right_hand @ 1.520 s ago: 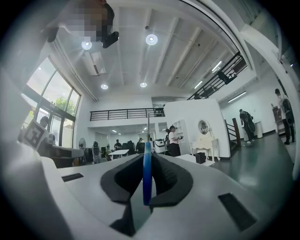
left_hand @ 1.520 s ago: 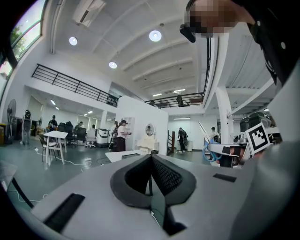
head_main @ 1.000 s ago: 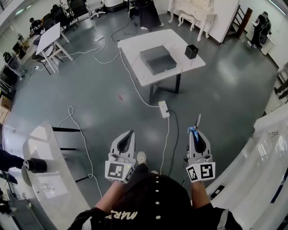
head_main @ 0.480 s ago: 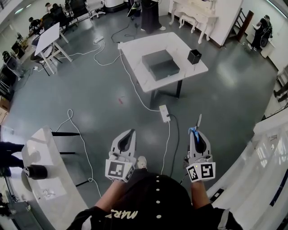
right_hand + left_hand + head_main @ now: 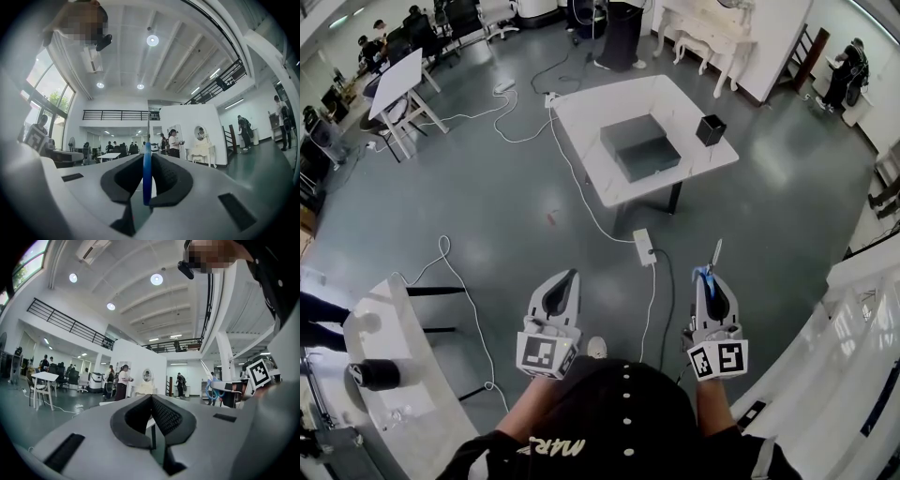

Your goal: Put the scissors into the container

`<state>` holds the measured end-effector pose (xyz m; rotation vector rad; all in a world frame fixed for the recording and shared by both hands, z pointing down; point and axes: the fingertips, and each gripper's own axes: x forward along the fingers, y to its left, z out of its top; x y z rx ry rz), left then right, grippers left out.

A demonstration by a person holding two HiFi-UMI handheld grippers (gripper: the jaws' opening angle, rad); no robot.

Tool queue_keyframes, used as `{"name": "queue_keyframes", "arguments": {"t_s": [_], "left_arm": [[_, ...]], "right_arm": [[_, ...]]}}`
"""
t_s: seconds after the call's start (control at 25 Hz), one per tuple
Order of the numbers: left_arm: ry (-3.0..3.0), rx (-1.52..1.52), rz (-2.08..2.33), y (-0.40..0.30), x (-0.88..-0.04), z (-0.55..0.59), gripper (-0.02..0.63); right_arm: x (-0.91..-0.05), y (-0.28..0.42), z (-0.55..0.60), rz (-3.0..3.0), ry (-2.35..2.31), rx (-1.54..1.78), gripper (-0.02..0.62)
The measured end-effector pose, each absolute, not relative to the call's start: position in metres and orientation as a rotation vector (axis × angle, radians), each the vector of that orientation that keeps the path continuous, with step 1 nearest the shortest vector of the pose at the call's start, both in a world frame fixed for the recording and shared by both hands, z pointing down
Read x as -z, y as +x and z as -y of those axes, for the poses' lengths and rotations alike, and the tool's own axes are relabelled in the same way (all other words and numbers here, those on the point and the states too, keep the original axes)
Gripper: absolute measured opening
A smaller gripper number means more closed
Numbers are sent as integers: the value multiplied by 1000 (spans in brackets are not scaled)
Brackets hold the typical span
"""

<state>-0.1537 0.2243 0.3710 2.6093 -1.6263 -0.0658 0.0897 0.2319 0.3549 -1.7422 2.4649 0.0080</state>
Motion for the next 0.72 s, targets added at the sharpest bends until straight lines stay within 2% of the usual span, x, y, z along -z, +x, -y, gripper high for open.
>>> {"name": "queue_keyframes", "arguments": {"t_s": [0.72], "left_arm": [[2680, 19, 1555, -181, -379, -132, 26]], "right_arm": [[-366, 52, -153, -2430, -1786, -10, 60]]}}
